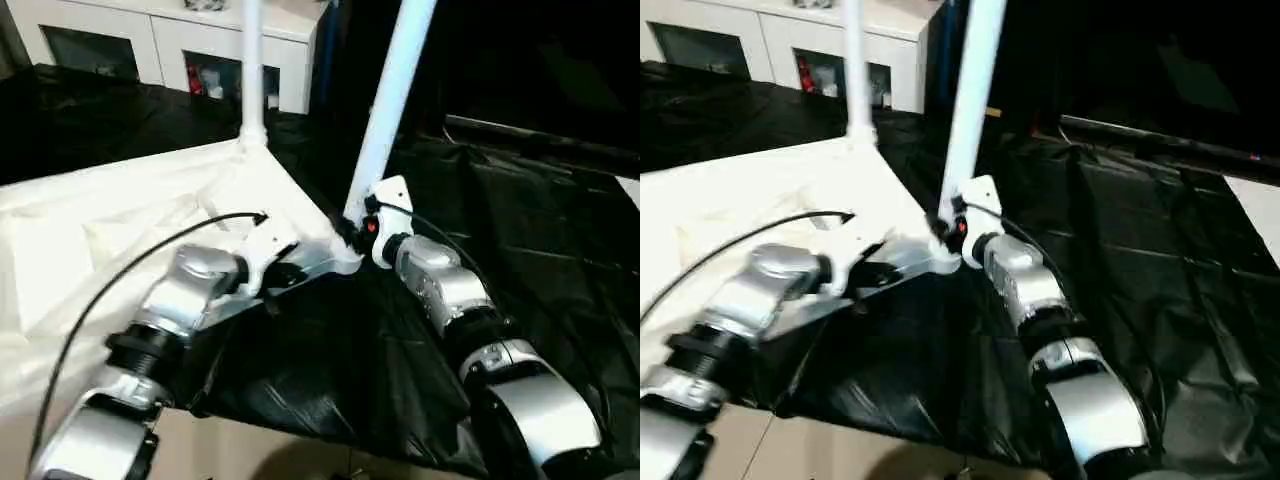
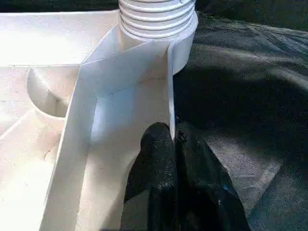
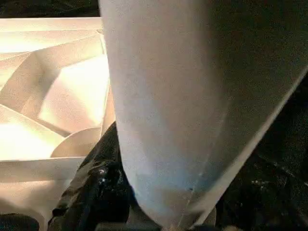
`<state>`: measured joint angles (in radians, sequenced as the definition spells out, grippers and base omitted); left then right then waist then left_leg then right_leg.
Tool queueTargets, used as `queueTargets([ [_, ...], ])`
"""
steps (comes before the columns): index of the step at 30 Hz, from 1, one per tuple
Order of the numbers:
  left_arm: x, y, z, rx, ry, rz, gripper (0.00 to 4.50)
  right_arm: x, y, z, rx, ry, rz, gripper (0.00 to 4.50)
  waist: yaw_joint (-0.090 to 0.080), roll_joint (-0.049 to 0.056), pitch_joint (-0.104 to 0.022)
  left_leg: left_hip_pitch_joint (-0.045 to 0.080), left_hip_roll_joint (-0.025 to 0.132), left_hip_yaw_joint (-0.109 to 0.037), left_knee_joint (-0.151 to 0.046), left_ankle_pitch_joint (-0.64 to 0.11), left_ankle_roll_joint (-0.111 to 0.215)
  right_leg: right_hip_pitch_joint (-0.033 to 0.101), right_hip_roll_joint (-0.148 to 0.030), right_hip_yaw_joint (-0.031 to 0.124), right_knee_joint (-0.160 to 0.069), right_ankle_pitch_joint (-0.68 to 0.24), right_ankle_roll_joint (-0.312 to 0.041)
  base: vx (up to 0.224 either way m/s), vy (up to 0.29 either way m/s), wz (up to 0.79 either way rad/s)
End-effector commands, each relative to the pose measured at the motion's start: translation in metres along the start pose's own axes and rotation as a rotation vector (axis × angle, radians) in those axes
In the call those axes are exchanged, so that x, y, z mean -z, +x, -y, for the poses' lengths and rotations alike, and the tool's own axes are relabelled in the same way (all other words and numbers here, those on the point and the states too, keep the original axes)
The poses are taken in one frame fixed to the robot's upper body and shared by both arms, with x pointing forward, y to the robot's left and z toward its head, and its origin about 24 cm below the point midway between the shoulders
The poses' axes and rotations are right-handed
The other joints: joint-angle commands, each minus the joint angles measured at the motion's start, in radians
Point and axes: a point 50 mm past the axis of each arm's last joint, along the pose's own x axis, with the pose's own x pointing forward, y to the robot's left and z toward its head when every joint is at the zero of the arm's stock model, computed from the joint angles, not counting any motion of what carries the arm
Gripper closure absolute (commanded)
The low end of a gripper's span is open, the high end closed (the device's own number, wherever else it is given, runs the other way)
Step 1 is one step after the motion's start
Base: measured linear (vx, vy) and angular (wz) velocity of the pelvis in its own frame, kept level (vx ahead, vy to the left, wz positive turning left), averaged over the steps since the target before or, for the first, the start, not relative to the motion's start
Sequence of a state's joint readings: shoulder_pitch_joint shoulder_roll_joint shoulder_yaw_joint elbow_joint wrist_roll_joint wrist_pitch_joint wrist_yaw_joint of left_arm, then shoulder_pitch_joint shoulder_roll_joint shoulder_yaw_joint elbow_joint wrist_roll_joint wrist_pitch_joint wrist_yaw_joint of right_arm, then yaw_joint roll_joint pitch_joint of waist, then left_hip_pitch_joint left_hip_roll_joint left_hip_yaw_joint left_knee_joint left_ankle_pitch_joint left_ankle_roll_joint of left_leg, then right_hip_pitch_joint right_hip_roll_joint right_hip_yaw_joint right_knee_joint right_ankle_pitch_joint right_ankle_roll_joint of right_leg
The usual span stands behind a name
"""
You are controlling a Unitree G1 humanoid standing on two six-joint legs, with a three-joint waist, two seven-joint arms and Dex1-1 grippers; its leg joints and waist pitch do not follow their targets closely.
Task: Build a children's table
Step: Insert table leg to table base
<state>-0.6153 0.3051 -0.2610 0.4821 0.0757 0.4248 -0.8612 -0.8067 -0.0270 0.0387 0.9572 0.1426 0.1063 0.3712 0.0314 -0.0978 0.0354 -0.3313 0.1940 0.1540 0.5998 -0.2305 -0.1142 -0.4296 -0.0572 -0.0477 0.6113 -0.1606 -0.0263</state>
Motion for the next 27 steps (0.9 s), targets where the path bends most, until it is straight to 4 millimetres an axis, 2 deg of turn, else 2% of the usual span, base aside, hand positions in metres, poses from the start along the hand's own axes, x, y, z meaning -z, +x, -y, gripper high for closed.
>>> queueTargets([
  [1, -0.019, 0.01, 0.014, 0.064, 0.048, 0.064, 4.5, 0.055, -0.005, -0.008, 0.012, 0.073, -0.229, 2.62, 0.002, 0.023, -0.045, -0.015, 0.025, 0.004, -0.083, -0.178, 0.008, 0.058, -0.068, 0.043, -0.072, -0.281, -0.179, 0.0, 0.0, 0.0],
  [5, -0.02, 0.01, 0.015, 0.052, 0.057, 0.045, 4.5, 0.053, 0.0, -0.018, -0.027, 0.052, -0.216, 2.62, 0.001, 0.021, -0.042, -0.014, 0.025, 0.001, -0.085, -0.226, 0.004, 0.054, -0.071, 0.042, -0.084, -0.393, -0.146, 0.0, 0.0, 0.0],
  [8, -0.019, 0.009, 0.014, 0.043, 0.072, 0.045, 4.5, 0.05, 0.002, -0.021, -0.035, 0.068, -0.18, 2.62, 0.0, 0.024, -0.041, -0.013, 0.025, -0.001, -0.087, -0.239, 0.002, 0.05, -0.072, 0.042, -0.087, -0.428, -0.128, 0.0, 0.0, 0.0],
  [9, -0.019, 0.009, 0.014, 0.043, 0.072, 0.045, 4.5, 0.05, 0.002, -0.021, -0.035, 0.068, -0.18, 1.92, -0.001, 0.023, -0.041, -0.015, 0.026, -0.002, -0.087, -0.243, 0.001, 0.05, -0.071, 0.042, -0.088, -0.428, -0.128, 0.0, 0.0, 0.0],
  [11, -0.02, 0.008, 0.013, 0.032, 0.087, 0.059, 4.5, 0.043, 0.004, -0.021, -0.035, 0.082, -0.129, 1.92, -0.002, 0.025, -0.041, -0.014, 0.025, -0.003, -0.088, -0.253, 0.001, 0.049, -0.071, 0.041, -0.089, -0.436, -0.125, 0.0, 0.0, 0.0],
  [12, -0.021, 0.008, 0.012, 0.027, 0.089, 0.068, 4.5, 0.038, 0.005, -0.021, -0.038, 0.099, -0.096, 1.89, -0.001, 0.028, -0.043, -0.011, 0.026, -0.002, -0.087, -0.249, 0.0, 0.046, -0.073, 0.043, -0.09, -0.423, -0.132, 0.0, 0.0, 0.0],
  [13, -0.022, 0.007, 0.011, 0.027, 0.106, 0.086, 4.5, 0.032, 0.005, -0.02, -0.047, 0.106, -0.058, 1.64, 0.0, 0.025, -0.047, -0.016, 0.026, 0.0, -0.085, -0.221, 0.005, 0.053, -0.071, 0.043, -0.082, -0.372, -0.142, 0.0, 0.0, 0.0],
  [14, -0.022, 0.007, 0.011, 0.029, 0.111, 0.092, 4.5, 0.03, 0.005, -0.02, -0.051, 0.107, -0.047, 1.51, 0.002, 0.025, -0.047, -0.018, 0.026, 0.002, -0.085, -0.189, 0.012, 0.054, -0.069, 0.044, -0.076, -0.312, -0.159, 0.0, 0.0, 0.0],
  [16, -0.021, 0.004, 0.011, 0.061, 0.125, 0.107, 4.5, 0.024, 0.004, -0.018, -0.076, 0.093, -0.008, 1.46, 0.001, 0.029, -0.046, -0.018, 0.026, 0.004, -0.083, -0.173, 0.021, 0.056, -0.069, 0.044, -0.073, -0.273, -0.181, 0.0, 0.0, 0.0],
  [21, -0.017, -0.003, 0.009, 0.117, 0.173, 0.108, 4.5, 0.018, -0.002, -0.013, -0.157, 0.057, 0.05, 0.97, 0.004, 0.031, -0.048, -0.021, 0.027, 0.008, -0.08, -0.12, 0.044, 0.065, -0.072, 0.045, -0.067, -0.209, -0.206, 0.0, 0.0, 0.0],
  [23, -0.015, -0.007, 0.009, 0.149, 0.169, 0.118, 4.5, 0.016, -0.006, -0.012, -0.209, 0.023, 0.073, 0.9, 0.006, 0.032, -0.05, -0.018, 0.028, 0.012, -0.077, -0.074, 0.059, 0.067, -0.072, 0.044, -0.059, -0.143, -0.236, 0.0, 0.0, 0.0],
  [24, -0.015, -0.008, 0.01, 0.161, 0.171, 0.12, 4.5, 0.017, -0.007, -0.012, -0.235, 0.012, 0.075, 0.71, 0.005, 0.032, -0.05, -0.017, 0.03, 0.014, -0.077, -0.069, 0.062, 0.065, -0.072, 0.044, -0.058, -0.132, -0.243, 0.0, 0.0, 0.0],
  [27, -0.011, -0.014, 0.008, 0.205, 0.192, 0.111, 4.5, 0.019, -0.017, -0.008, -0.335, -0.067, 0.078, 0.55, 0.008, 0.032, -0.05, -0.015, 0.034, 0.019, -0.075, -0.056, 0.073, 0.067, -0.071, 0.041, -0.052, -0.09, -0.259, 0.0, 0.0, 0.0],
])
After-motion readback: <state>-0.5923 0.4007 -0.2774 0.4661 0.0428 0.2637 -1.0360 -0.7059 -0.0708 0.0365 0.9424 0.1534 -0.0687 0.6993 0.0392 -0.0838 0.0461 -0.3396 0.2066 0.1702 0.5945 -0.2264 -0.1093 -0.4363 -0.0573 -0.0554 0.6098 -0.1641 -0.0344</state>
